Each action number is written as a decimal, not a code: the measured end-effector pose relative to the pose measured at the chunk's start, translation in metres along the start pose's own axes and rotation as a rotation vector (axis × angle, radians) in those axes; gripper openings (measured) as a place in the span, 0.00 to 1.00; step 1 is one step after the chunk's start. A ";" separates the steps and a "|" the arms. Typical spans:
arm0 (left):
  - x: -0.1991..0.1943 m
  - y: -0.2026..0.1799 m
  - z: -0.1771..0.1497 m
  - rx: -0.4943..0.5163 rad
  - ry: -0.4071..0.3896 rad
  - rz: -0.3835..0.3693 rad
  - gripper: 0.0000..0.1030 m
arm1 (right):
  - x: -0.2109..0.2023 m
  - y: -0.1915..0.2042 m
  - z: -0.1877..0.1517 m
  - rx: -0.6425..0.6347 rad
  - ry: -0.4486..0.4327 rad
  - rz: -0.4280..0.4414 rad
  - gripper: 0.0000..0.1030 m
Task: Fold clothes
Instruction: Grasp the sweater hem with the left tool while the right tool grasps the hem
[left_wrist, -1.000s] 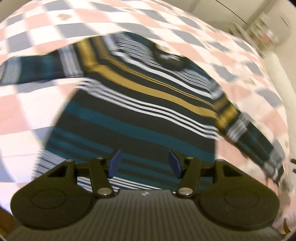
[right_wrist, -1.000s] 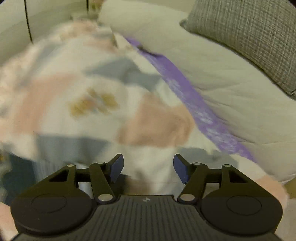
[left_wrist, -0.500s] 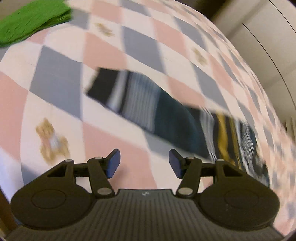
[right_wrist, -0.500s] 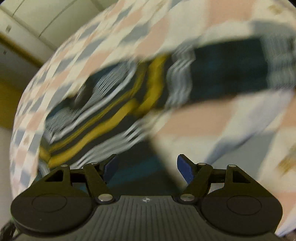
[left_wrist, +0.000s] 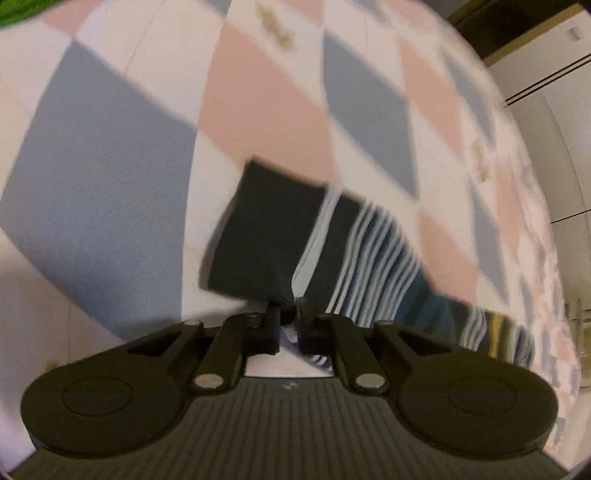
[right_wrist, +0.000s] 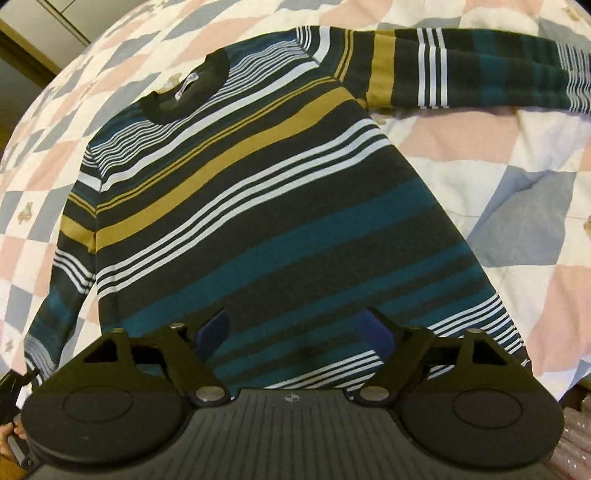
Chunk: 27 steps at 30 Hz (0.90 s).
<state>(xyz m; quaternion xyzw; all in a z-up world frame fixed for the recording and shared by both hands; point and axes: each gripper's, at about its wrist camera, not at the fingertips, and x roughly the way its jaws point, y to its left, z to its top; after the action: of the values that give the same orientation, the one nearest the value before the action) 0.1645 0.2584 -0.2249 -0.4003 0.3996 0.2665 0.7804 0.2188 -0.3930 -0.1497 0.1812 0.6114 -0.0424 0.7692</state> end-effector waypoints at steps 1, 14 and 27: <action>-0.011 -0.003 0.001 0.052 -0.045 -0.002 0.04 | 0.000 0.005 0.000 -0.004 -0.003 -0.002 0.82; -0.003 0.002 -0.016 0.411 -0.055 0.267 0.44 | 0.005 0.026 0.004 -0.048 -0.003 0.015 0.82; -0.084 -0.080 -0.196 0.630 0.488 -0.244 0.48 | -0.030 -0.148 -0.037 0.166 -0.074 -0.034 0.80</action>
<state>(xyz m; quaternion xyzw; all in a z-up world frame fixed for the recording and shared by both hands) 0.0982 0.0430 -0.1923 -0.2378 0.5845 -0.0662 0.7729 0.1347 -0.5234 -0.1613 0.2322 0.5801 -0.1127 0.7726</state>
